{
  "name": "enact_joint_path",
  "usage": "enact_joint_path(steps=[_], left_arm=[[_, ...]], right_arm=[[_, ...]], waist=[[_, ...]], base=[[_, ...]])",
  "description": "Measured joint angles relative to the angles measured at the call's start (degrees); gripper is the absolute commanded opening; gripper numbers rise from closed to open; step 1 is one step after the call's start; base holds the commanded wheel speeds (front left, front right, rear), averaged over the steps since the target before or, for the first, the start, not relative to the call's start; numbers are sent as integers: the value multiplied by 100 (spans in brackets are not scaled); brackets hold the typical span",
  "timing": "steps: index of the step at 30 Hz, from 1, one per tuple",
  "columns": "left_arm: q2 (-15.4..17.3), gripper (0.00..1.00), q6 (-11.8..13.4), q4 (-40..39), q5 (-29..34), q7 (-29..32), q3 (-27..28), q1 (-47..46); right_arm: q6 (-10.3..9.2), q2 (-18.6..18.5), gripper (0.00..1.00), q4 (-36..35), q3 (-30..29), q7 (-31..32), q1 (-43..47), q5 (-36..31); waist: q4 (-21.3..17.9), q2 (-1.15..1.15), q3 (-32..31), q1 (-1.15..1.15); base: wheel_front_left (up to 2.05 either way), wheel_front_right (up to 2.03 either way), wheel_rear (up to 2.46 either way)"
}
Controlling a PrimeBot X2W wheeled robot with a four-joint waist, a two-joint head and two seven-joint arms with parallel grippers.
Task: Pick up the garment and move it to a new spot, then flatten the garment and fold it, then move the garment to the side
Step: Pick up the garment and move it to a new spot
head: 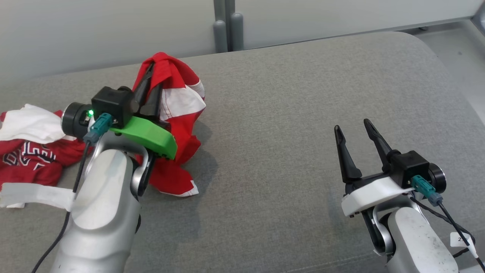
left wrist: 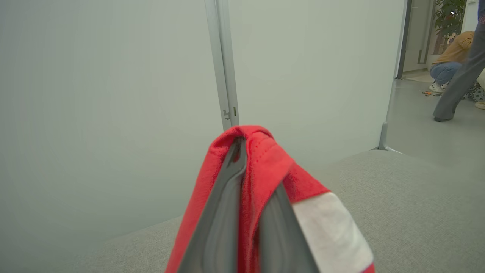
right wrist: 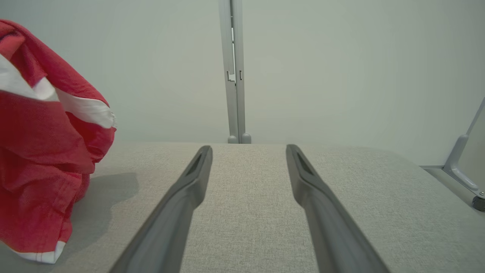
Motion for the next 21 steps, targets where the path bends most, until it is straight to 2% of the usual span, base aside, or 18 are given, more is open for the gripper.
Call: enact_joint_path(steps=[12, 16, 19, 20, 21], left_arm=[[-25, 0, -56, 686, -186, 457, -1059, -137], [-25, 0, -36, 896, -428, 530, -1138, -206], [-24, 0, 86, 1027, -555, 560, -1084, -240], [-23, 16, 122, 1076, -632, 560, -1046, -241], [-22, 42, 168, 1128, -687, 561, -1015, -244]], right_arm=[[-103, 24, 100, -270, 5, 0, -2, 4], [-135, 31, 100, -330, 34, 0, -9, 13], [-88, 41, 100, -330, 176, 0, -40, 16], [-64, 47, 100, -326, 224, 0, -66, 31], [-32, 48, 100, -319, 283, 0, -106, 52]], waist=[[-925, 0, 330, 0], [-1235, 0, 487, 0], [-1474, 0, 609, 0], [-1553, 0, 648, 0], [-1632, 0, 686, 0]], base=[[0, 0, 0], [0, 0, 0], [0, 0, 0], [0, 0, 0], [0, 0, 0]])
